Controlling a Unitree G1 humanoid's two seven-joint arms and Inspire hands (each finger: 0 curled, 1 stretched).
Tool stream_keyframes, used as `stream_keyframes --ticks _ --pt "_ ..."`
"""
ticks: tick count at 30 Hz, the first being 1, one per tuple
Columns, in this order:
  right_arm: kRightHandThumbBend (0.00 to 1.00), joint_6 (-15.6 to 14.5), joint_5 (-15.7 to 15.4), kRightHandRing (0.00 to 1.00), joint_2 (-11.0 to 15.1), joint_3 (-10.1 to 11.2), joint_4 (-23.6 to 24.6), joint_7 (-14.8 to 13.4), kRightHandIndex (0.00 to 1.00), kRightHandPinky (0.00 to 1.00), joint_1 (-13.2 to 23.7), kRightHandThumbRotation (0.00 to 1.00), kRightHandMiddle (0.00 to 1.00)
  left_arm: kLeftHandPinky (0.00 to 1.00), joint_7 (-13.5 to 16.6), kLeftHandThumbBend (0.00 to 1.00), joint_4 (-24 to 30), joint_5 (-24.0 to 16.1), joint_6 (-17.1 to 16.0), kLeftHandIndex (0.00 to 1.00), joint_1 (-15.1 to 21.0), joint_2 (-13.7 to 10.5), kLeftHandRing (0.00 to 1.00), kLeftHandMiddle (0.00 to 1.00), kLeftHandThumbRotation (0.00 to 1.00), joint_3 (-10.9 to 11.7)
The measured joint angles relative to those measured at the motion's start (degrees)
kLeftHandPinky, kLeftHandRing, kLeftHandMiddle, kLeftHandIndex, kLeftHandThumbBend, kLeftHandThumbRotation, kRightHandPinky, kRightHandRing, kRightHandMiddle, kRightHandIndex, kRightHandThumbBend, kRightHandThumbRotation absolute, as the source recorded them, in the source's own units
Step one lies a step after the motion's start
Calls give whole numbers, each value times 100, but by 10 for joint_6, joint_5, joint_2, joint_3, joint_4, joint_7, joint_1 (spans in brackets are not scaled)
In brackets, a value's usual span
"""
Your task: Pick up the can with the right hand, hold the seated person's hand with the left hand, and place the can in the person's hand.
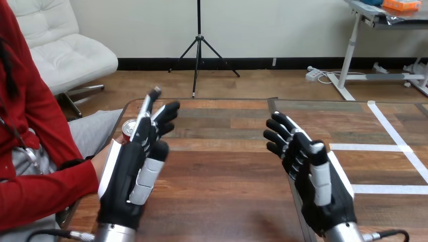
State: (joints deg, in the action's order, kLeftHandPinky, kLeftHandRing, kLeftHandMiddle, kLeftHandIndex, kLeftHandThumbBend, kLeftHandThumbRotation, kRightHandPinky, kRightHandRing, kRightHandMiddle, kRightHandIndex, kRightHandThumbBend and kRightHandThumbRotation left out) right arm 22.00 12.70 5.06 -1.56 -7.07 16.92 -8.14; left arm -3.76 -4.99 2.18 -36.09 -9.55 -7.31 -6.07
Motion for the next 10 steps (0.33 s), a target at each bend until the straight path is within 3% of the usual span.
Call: stream_keyframes --ticks 10 --pt "95 4 4 90 -11 3 19 -4 91 92 -19 100 90 95 -24 82 1 16 -8 97 -19 18 94 91 100 0"
